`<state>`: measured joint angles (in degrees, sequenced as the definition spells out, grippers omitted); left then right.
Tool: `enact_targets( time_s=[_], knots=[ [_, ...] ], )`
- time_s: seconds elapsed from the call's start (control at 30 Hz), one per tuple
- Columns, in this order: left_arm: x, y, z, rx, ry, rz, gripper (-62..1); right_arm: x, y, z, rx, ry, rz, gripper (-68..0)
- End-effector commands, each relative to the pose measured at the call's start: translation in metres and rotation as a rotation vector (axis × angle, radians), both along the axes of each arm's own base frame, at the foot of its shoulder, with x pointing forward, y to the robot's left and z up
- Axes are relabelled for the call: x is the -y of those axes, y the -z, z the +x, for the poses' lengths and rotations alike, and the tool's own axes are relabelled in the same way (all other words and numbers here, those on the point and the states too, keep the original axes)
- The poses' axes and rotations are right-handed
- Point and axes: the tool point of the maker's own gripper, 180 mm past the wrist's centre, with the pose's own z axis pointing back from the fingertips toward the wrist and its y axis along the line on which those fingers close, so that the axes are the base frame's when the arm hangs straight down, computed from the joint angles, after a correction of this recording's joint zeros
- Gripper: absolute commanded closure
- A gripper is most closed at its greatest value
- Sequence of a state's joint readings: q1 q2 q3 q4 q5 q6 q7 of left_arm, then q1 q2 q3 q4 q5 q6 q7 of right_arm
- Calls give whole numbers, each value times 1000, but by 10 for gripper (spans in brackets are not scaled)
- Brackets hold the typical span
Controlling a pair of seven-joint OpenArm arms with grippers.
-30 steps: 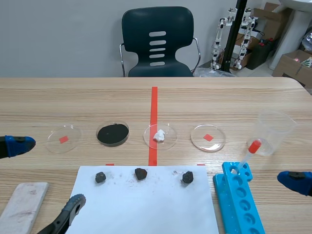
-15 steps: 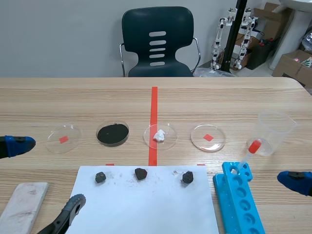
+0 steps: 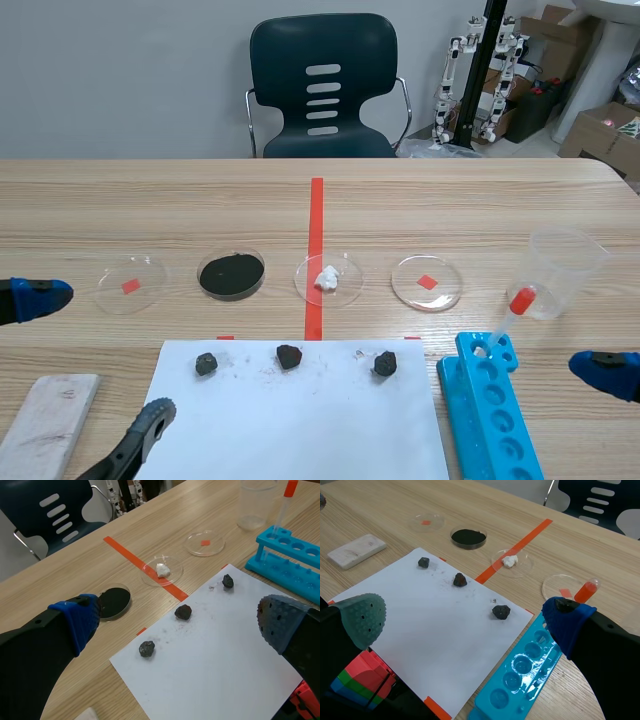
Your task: Pick up the left mineral with the left hand
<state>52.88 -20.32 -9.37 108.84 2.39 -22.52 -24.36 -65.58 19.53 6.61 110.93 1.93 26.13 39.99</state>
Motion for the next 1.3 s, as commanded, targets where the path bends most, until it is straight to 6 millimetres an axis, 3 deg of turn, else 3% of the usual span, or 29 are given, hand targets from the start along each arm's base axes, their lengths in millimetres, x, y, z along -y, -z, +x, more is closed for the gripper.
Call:
enact_targets(
  time_s=[0.0,0.2,0.37,0.5,0.8,1.1,1.27],
  knots=[
    [5,0,4,-2,-6,-10,-623,0,-7,3,21,6,23,-679],
    [19,26,25,-108,-28,33,-623,0,-7,3,21,6,22,-679],
    [33,39,46,-262,-75,-80,-623,0,-7,3,21,6,22,-679],
    [42,63,60,-392,-114,-60,-623,0,-7,3,21,6,23,-679],
    [11,113,98,-691,-487,13,-623,0,-7,3,21,6,22,-679],
    [3,141,108,-914,-654,59,-623,0,-7,3,21,6,23,-679],
    [3,146,118,-946,-712,74,-623,0,-7,3,21,6,23,-679]
  ],
)
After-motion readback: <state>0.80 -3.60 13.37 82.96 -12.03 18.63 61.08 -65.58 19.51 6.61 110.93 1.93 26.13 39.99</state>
